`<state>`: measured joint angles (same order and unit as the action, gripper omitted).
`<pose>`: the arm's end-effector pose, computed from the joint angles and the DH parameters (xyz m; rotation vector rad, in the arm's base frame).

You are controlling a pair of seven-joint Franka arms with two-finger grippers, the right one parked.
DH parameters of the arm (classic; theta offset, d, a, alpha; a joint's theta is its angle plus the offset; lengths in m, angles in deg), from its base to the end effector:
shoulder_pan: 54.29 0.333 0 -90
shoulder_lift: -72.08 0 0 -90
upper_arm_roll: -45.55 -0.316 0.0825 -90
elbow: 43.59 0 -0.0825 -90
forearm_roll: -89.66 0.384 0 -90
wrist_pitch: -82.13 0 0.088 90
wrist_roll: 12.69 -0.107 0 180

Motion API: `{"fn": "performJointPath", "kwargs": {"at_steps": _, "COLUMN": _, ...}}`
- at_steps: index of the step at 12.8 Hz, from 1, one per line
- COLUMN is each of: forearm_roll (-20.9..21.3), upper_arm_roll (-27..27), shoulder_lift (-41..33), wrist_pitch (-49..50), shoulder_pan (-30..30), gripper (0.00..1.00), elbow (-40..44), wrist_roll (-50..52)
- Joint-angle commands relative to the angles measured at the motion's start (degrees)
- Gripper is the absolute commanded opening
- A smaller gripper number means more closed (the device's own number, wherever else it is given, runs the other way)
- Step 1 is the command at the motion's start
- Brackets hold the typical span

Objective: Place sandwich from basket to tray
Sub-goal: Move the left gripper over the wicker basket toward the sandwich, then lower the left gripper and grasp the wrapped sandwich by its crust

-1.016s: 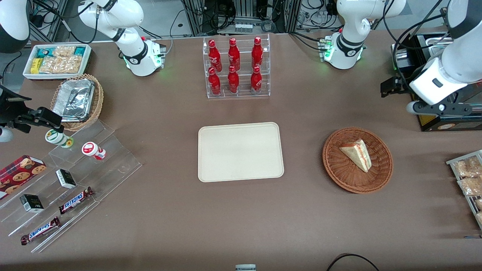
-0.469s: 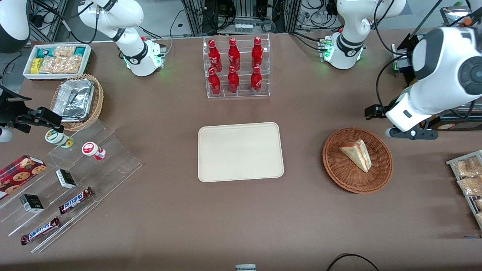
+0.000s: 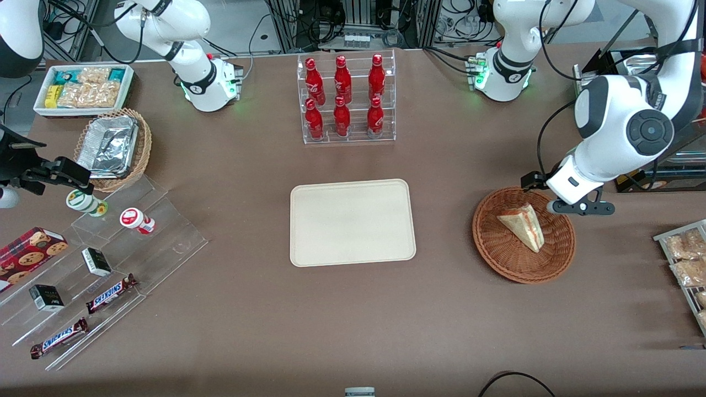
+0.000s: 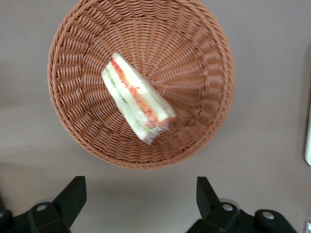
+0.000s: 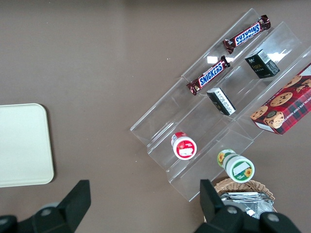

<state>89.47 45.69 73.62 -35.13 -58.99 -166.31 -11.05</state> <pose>0.5272 -0.0448 0.3818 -3.1306 0.0848 0.1915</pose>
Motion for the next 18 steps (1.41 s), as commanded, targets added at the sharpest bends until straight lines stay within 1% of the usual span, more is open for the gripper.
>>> {"fn": "performJointPath", "kwargs": {"at_steps": 1, "forearm_roll": -0.6, "upper_arm_roll": -0.49, "shoulder_lift": -1.02, "wrist_pitch": -4.03, "shoulder_pan": 1.54, "gripper": 1.0, "elbow": -3.14, "wrist_roll": 4.38}}
{"fn": "performJointPath", "kwargs": {"at_steps": 6, "forearm_roll": -0.78, "upper_arm_roll": -0.14, "shoulder_lift": 2.49, "wrist_pitch": -9.3, "shoulder_pan": 0.75, "gripper": 1.0, "elbow": -3.06, "wrist_roll": 33.1}}
{"fn": "performJointPath", "kwargs": {"at_steps": 9, "forearm_roll": -0.87, "upper_arm_roll": 0.13, "shoulder_lift": 4.51, "wrist_pitch": -14.57, "shoulder_pan": -0.74, "gripper": 1.0, "elbow": -3.06, "wrist_roll": 46.75}}
{"fn": "performJointPath", "kwargs": {"at_steps": 18, "forearm_roll": -0.78, "upper_arm_roll": 0.21, "shoulder_lift": 9.96, "wrist_pitch": -18.8, "shoulder_pan": -1.09, "gripper": 1.0, "elbow": -2.71, "wrist_roll": 49.15}}
